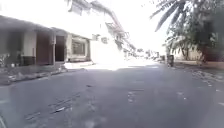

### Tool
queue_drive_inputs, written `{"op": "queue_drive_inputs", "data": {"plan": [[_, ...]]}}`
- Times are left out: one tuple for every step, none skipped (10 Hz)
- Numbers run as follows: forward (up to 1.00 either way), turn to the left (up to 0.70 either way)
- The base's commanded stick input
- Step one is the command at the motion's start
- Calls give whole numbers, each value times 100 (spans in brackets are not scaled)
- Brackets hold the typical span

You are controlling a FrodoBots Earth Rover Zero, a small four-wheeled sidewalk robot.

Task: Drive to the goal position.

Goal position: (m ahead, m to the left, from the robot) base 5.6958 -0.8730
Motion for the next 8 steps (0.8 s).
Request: {"op": "queue_drive_inputs", "data": {"plan": [[100,-28],[100,-28],[100,-28],[100,-28],[100,-28],[100,-28],[100,-28],[100,-28]]}}
